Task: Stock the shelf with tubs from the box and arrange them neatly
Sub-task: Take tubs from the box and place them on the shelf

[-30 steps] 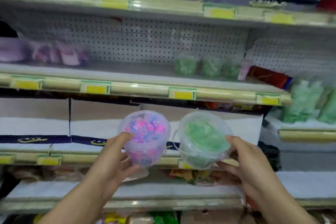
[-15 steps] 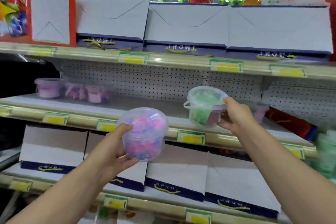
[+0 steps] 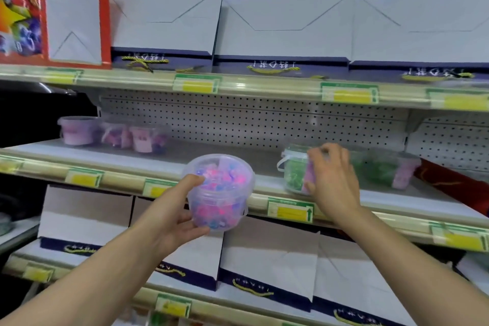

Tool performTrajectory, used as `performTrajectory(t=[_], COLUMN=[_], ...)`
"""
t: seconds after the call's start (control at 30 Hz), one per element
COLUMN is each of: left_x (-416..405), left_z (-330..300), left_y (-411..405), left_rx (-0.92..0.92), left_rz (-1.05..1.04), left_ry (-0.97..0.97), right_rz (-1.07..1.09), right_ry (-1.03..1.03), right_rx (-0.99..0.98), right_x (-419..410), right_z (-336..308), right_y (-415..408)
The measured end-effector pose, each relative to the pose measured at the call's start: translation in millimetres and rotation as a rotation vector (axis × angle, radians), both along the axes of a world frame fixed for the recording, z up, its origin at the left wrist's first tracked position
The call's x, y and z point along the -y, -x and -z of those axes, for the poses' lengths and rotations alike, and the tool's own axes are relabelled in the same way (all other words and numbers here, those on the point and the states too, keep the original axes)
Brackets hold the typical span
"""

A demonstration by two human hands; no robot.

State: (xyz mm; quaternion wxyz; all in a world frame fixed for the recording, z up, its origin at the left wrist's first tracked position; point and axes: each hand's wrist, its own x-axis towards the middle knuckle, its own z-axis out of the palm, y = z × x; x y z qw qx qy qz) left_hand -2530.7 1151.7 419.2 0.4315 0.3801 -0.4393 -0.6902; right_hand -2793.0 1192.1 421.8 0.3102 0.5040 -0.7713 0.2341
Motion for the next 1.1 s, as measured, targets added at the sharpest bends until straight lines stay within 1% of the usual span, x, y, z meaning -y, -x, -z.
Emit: performTrajectory(t=[0.03, 0.17, 0.23, 0.3, 0.37, 0.4, 0.47, 0.5, 0.57, 0.63, 0.7, 0.73, 0.8, 0.83, 0.9, 1.0, 1.07, 1.1], left_x=[5, 24, 38, 55, 75, 86, 107, 116, 139, 164, 188, 198, 213, 220, 235, 247, 250, 250], left_z=[0, -4, -8, -11, -16, -18, -24, -28, -33, -34, -33, -32, -29, -27, -22, -15, -11, -10], left_y=[1, -1, -7, -13, -21, -24, -30, -31, -34, -36, -39, -42, -48, -51, -56, -62, -68, -71], left_rx=[-0.001, 0.006, 0.019, 0.029, 0.047, 0.058, 0.064, 0.06, 0.089, 0.154, 0.263, 0.379, 0.614, 0.689, 0.788, 0.989, 1.043, 1.057], left_rz=[0.005, 0.027, 0.024, 0.018, 0.026, 0.031, 0.04, 0.044, 0.039, 0.053, 0.098, 0.127, 0.154, 0.142, 0.105, 0.061, 0.05, 0.045], left_ry=[-0.005, -0.007, -0.008, -0.002, 0.024, 0.035, 0.048, 0.054, 0.069, 0.113, 0.201, 0.271, 0.445, 0.52, 0.64, 0.787, 0.851, 0.881], right_rz=[0.031, 0.156, 0.202, 0.17, 0.004, -0.141, -0.464, -0.524, -0.548, -0.592, -0.577, -0.546, -0.473, -0.438, -0.388, -0.34, -0.359, -0.353], right_ry=[-0.028, -0.151, -0.124, -0.059, 0.018, 0.04, 0.072, 0.042, -0.015, -0.002, 0.06, 0.094, 0.163, 0.196, 0.253, 0.293, 0.257, 0.208], right_rx=[-0.048, -0.061, -0.111, -0.12, -0.029, 0.078, 0.451, 0.626, 0.914, 1.205, 1.385, 1.442, 1.504, 1.523, 1.534, 1.505, 1.461, 1.37], right_x=[7, 28, 39, 49, 60, 64, 77, 87, 110, 131, 151, 161, 182, 194, 214, 237, 246, 247], right_z=[3, 7, 9, 8, 2, -4, -19, -26, -35, -40, -42, -43, -41, -40, -36, -31, -28, -26], right_y=[3, 11, 10, -3, -30, -50, -92, -111, -136, -152, -161, -164, -167, -168, -171, -175, -181, -185])
